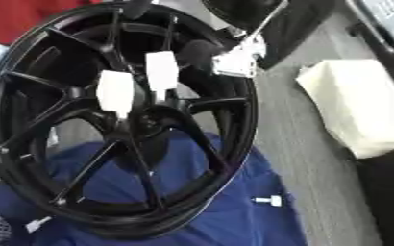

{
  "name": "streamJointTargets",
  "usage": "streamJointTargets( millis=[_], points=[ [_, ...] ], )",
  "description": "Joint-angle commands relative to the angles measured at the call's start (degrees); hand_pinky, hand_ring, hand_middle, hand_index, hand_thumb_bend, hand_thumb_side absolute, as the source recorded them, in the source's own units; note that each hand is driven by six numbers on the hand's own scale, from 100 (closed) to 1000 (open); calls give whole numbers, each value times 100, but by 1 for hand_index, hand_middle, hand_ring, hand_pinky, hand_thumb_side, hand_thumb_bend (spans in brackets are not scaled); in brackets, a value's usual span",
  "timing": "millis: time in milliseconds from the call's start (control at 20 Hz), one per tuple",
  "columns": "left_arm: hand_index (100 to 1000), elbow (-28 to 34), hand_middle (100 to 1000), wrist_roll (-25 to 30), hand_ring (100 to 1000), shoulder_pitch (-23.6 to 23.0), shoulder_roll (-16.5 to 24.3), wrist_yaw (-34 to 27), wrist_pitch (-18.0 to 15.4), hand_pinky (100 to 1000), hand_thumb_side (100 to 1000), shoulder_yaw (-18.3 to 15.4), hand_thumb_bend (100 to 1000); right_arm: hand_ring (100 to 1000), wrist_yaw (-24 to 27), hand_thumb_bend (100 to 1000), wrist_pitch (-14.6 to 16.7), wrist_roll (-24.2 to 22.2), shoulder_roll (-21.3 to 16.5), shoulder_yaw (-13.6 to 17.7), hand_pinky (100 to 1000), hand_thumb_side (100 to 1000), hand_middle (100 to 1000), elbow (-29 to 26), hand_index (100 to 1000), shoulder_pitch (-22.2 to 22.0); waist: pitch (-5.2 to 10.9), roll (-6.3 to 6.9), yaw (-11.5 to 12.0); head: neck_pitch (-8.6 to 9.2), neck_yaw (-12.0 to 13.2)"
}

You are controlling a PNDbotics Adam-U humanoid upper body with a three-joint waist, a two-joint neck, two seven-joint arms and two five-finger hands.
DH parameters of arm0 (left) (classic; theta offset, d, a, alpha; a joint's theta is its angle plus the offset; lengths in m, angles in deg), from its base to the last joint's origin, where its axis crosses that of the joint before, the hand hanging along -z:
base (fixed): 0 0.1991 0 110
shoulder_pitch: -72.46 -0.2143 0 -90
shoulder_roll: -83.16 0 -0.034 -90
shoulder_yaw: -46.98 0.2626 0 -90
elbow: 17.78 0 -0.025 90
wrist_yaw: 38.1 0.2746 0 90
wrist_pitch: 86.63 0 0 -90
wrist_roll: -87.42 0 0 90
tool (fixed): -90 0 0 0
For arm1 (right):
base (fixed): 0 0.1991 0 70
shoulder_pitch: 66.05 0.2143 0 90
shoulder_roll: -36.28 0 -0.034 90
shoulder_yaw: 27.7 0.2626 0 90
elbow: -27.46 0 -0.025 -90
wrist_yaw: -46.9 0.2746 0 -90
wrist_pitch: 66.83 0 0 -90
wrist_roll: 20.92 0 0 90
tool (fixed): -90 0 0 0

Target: Pull the pin out of the wheel hub.

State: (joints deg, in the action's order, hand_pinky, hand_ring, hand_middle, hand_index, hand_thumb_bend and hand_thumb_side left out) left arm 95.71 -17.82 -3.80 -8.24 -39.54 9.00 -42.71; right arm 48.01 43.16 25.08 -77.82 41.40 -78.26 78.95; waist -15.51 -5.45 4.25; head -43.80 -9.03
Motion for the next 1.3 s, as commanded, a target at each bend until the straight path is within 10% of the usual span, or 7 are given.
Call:
streamJointTargets(
  millis=[50,150,650,1300],
  points=[
    [720,110,593,-105,681,34,82,-8,63,705,600,-57,100,854,-304,100,56,-168,161,-33,979,426,810,345,891,169,153,31,-13,17,-47],
    [720,110,593,-156,682,35,73,1,90,706,601,-62,100,862,-585,100,83,-214,303,-87,982,348,816,575,895,217,154,32,-12,17,-46],
    [719,110,592,-274,682,32,52,-9,181,705,608,-83,100,910,-1486,100,111,-361,509,-300,1000,572,847,1117,937,61,118,-6,6,-28,39],
    [717,110,588,-277,680,74,26,-23,222,705,614,-57,100,930,-1535,100,-1000,-270,423,-319,1000,573,855,856,949,-137,51,-37,-39,-32,68]
  ],
)
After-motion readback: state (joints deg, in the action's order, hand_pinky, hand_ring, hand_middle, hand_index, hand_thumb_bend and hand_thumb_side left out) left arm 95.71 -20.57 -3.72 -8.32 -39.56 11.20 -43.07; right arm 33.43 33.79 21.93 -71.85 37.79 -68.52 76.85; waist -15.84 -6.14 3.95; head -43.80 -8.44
